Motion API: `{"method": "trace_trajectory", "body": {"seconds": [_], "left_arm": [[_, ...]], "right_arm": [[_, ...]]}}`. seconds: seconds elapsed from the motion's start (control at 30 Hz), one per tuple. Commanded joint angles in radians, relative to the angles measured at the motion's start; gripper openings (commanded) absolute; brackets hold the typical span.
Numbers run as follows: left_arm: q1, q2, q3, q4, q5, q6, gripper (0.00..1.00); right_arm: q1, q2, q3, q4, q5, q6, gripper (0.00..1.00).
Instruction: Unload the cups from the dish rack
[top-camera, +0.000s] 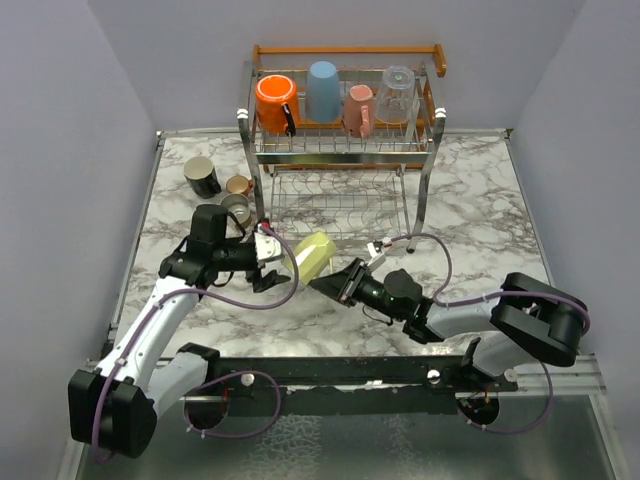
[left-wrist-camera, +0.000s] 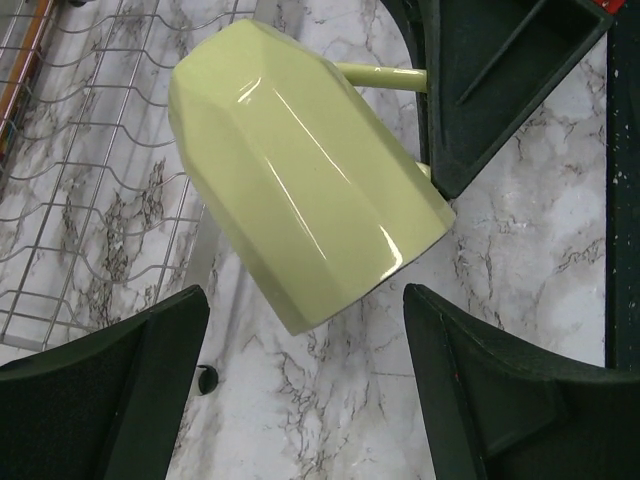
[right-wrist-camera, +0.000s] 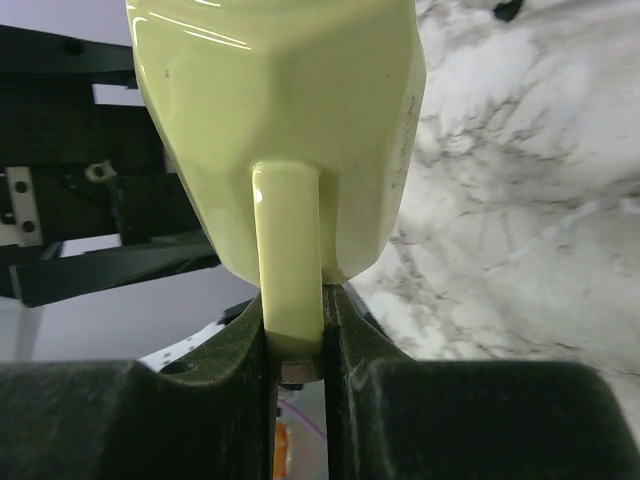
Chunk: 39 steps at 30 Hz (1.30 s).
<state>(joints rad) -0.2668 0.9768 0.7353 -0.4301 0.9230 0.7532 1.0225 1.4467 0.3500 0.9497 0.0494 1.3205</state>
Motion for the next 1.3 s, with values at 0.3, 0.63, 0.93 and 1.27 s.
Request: {"method": "trace_trajectory", "body": {"seconds": [0.3,0.63,0.93,1.27], "left_arm": [[-0.012,-0.147,-0.078,0.114,-0.026,-0.053,0.46],[-0.012,-0.179,-0.077,0.153,-0.054,-0.161,0.0],[-0.01,-0.117,0.033,-0.115,-0.305,-0.023,0.0],[0.394,0.056,0.273,-0.586,-0.51,0.403,0.0]], "right_arm": [[0.117,0.164,0.047,0.507,-0.018,0.193,0.01],[0.145,0.257,0.134,0.54,-0.066,0.166,0.25],[0.103,0.076,0.021,0.273,-0.004,0.049,0.84],[0.081,-0.396,-0.046,-0.341,0.178,-0.172,0.91]]}}
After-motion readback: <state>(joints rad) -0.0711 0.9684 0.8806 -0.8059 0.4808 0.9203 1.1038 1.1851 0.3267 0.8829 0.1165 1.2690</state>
